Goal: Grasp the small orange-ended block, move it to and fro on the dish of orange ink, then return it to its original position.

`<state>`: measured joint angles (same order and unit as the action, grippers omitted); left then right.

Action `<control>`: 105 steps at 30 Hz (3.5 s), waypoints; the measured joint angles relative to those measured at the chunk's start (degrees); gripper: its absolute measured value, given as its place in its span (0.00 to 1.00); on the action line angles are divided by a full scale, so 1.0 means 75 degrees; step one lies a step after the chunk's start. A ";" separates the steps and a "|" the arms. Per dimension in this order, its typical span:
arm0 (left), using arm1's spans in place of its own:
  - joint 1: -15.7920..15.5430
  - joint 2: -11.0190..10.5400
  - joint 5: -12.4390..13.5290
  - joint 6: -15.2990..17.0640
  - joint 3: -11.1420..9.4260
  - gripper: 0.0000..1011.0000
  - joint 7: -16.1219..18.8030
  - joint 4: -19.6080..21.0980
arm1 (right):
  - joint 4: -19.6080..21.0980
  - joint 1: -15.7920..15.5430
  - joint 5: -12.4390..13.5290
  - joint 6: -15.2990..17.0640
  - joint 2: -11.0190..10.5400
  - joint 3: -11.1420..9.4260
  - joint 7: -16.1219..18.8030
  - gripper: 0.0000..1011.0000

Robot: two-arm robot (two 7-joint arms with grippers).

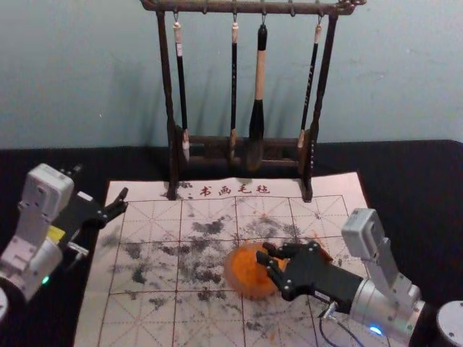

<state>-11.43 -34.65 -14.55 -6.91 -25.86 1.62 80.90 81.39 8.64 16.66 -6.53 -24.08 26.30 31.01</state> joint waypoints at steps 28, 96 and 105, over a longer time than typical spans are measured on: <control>0.0000 0.0000 0.0000 0.0000 0.0000 0.99 0.0000 0.0000 | -0.0449 0.0421 -0.0121 -0.0079 0.0268 0.0278 0.0027 0.08; 0.0000 0.0000 0.0000 0.0000 0.0000 0.99 0.0000 0.0000 | -0.0137 0.0182 0.0194 0.0273 0.0179 -0.0119 -0.0080 0.08; 0.0000 0.0000 0.0000 0.0000 0.0000 0.99 0.0000 0.0000 | -0.0235 0.0334 0.0160 0.0247 0.0255 0.0074 -0.0009 0.08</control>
<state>-11.43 -34.65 -14.55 -6.91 -25.86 1.62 80.90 79.63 11.14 17.86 -4.68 -22.17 26.86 30.94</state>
